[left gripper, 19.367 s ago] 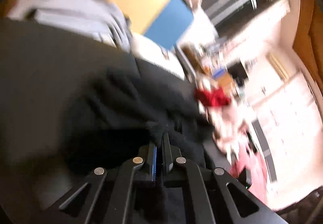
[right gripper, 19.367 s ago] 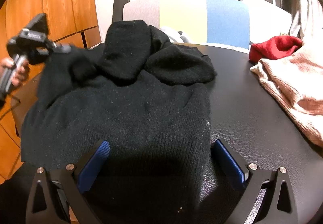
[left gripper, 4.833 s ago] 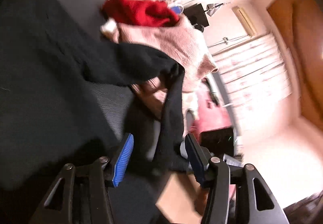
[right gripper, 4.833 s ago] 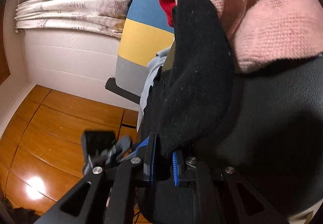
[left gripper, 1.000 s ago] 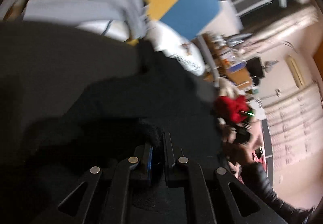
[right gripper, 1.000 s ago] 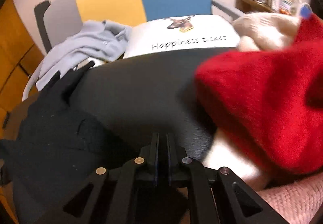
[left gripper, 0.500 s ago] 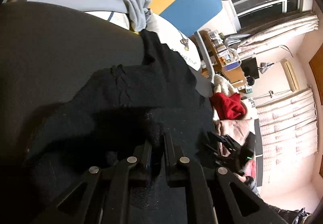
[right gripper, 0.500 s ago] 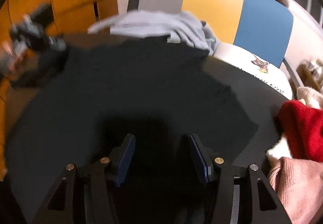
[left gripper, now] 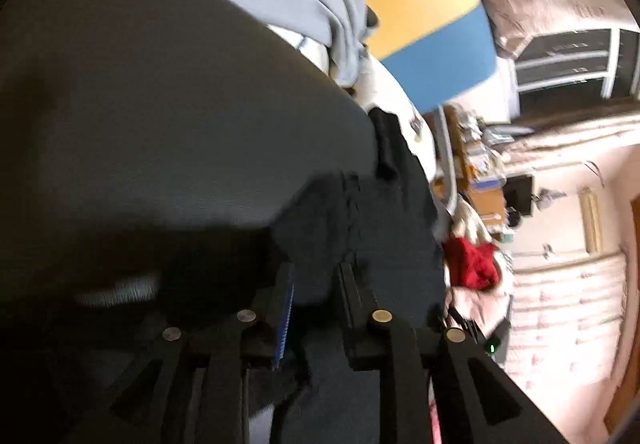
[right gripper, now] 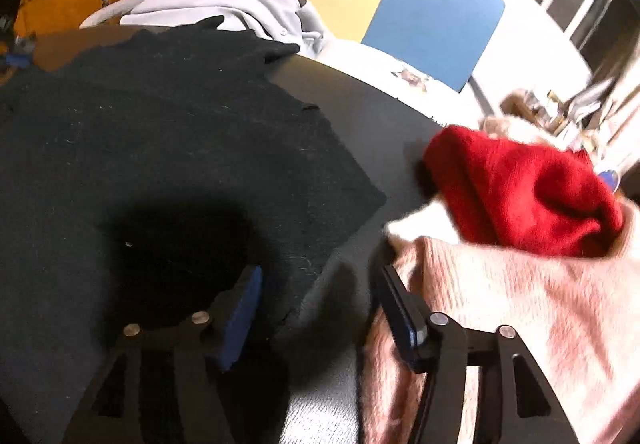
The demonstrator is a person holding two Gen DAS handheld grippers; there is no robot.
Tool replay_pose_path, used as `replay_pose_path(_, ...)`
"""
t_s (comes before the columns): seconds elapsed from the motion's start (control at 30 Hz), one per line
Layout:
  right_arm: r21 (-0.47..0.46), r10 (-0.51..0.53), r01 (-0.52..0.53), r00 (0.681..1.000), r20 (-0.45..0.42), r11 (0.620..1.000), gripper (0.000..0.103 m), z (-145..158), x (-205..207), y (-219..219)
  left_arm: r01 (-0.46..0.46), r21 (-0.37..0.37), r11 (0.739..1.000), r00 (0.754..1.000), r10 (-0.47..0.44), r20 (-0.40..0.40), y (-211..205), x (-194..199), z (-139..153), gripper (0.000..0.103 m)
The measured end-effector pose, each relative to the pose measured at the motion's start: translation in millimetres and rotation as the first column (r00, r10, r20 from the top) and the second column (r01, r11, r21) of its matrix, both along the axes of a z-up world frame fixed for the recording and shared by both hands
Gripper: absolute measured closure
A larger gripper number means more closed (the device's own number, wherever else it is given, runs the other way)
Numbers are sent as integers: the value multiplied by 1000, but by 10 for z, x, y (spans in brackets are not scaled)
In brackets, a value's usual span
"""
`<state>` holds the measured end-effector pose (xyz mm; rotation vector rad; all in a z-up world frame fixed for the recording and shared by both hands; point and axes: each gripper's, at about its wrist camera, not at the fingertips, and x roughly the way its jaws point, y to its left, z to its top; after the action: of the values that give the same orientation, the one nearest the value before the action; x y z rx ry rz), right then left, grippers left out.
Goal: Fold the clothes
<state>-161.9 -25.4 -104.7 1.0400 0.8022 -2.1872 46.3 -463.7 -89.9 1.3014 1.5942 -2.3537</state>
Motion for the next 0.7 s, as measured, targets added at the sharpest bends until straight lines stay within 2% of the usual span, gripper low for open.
replay_pose_path(0.03,-5,8,-8,1000,4,1000,39,15,18,-4,12,6,1000,1000,-12,-10,53,52,-13,74)
replay_pose_path(0.1,-27,25,-24,1000,17,999,38,52,55,-15,4,15,1000,1000,-4,-14,81,149,-62,72)
replay_pose_path(0.27,-170,95,-83,994,61,982,29,249,158,-172,-60,138,989,997,67,-46,-37,342,-262,70)
replay_pose_path(0.37,-255,159,-133,983,87,958,29,349,131,-458,-17,177,984,998,27,-55,73,236,-308,70)
replay_pose_path(0.43,-276,201,-169,975,94,946,25,370,94,-709,22,184,983,999,-13,-51,176,118,-334,70)
replay_pose_path(0.5,-256,228,-196,968,104,947,21,324,41,-974,29,153,988,999,-22,-45,235,37,-316,71)
replay_pose_path(0.57,-206,229,-204,967,110,957,21,244,26,-1141,24,71,997,997,-19,-69,271,-20,-213,82)
replay_pose_path(0.6,-168,221,-202,970,105,965,21,186,2,-1203,20,17,1000,995,-18,-98,293,-50,-120,85)
replay_pose_path(0.67,-102,197,-188,977,85,977,21,90,-49,-1255,19,-71,997,984,-31,-176,340,-90,105,97)
replay_pose_path(0.7,-76,175,-170,983,54,982,21,67,-65,-1217,18,-114,993,975,-43,-217,363,-101,231,97)
